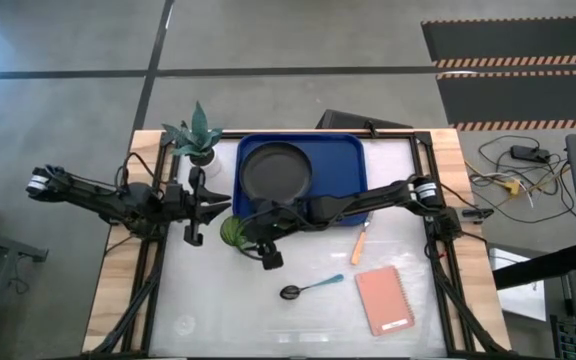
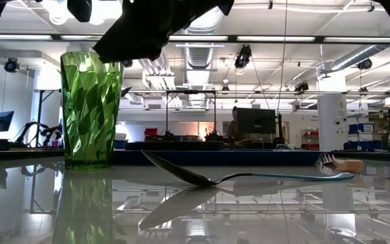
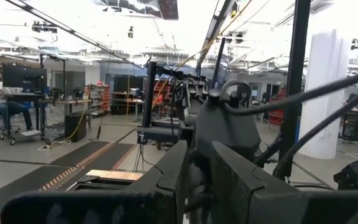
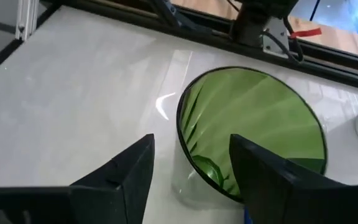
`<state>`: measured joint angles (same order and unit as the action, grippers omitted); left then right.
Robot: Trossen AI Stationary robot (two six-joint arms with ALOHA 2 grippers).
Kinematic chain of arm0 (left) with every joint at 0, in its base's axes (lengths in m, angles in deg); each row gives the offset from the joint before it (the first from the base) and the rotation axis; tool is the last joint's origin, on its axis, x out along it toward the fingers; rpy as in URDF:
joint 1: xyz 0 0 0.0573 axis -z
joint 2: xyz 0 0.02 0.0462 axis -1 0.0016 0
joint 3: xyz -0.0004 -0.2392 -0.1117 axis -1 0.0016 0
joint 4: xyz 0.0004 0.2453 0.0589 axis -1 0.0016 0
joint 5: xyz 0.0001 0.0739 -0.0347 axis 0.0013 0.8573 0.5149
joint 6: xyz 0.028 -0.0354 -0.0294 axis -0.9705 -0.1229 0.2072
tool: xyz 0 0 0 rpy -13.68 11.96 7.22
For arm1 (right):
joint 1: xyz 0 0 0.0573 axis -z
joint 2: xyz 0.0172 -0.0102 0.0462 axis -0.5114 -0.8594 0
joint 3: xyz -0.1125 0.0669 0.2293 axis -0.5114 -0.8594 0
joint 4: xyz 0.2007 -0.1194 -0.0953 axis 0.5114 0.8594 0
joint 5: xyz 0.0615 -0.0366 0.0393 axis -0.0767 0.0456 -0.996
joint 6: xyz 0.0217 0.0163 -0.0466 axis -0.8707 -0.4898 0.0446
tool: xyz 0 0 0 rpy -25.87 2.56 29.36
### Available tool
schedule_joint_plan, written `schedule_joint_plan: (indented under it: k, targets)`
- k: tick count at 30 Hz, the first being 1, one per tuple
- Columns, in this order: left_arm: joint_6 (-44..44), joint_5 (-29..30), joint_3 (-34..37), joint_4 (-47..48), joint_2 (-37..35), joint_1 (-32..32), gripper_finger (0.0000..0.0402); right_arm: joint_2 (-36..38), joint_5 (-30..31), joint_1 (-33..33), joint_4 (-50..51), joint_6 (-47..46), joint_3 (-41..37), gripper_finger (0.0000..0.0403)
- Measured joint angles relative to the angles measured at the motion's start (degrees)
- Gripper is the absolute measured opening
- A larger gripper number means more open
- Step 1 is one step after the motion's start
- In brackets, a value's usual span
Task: Pick and place plate/cup/fork/spoon on tray
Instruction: Put the green cup to the top right of the black plate on the blue tray
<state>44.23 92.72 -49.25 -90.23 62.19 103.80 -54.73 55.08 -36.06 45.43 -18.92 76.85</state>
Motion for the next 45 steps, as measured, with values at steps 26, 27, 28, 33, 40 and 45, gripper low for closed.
schedule_joint_plan:
  k: [26, 27, 28, 33, 40, 45]
  targets:
    - [-0.04, -0.02, 0.02, 0.04, -0.18, 0.00, 0.0054, -0.29, -3.04, 0.47, 2.00, 2.74, 0.14, 0.0014]
    - [-0.04, -0.01, 0.02, 0.02, -0.16, 0.00, 0.0054, -0.29, -3.03, 0.47, 2.55, 2.67, 0.52, 0.0012]
    - [-0.04, 0.00, 0.02, 0.02, -0.12, 0.00, 0.0054, -0.29, -3.02, 0.47, 2.77, 2.41, 0.81, 0.0011]
    - [-0.04, -0.02, 0.04, 0.03, -0.14, 0.00, 0.0054, -0.07, -3.06, 0.49, 3.70, 1.93, 2.40, 0.0009]
    - [0.02, -0.04, 0.04, 0.55, -0.08, 0.00, 0.0054, 1.43, -3.03, 0.47, 12.34, 2.05, 8.06, 0.0009]
    - [0.06, -0.06, 0.04, 0.69, 0.04, 0.05, 0.0054, 3.56, -2.39, 0.49, 22.46, 2.69, 11.35, 0.0009]
